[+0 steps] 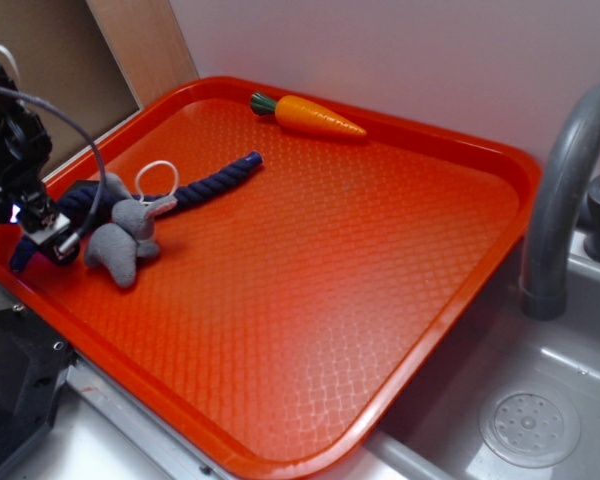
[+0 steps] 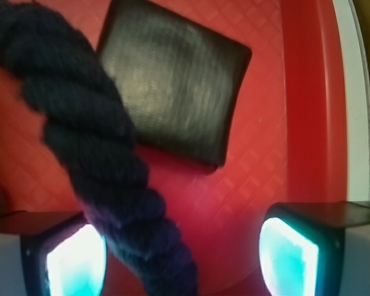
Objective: Grab the blue rope.
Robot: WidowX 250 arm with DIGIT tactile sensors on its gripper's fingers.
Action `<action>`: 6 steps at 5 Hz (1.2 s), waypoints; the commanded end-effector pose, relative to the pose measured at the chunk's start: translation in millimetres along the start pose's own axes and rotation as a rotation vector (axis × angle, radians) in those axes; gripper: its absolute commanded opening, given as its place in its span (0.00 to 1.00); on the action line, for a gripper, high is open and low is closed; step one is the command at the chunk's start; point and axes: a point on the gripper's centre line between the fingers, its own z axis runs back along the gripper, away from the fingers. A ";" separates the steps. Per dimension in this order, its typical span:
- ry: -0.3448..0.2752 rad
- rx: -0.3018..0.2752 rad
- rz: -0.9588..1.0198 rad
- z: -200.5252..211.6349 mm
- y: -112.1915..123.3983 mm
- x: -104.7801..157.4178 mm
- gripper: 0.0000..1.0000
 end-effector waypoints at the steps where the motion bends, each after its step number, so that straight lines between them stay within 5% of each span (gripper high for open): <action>1: -0.004 0.007 -0.070 -2.9 -6.7 -2.8 0.00; 5: -0.024 0.105 -0.062 4.0 -11.4 -0.2 0.00; 6: -0.018 0.047 0.018 46.1 -29.2 8.6 0.00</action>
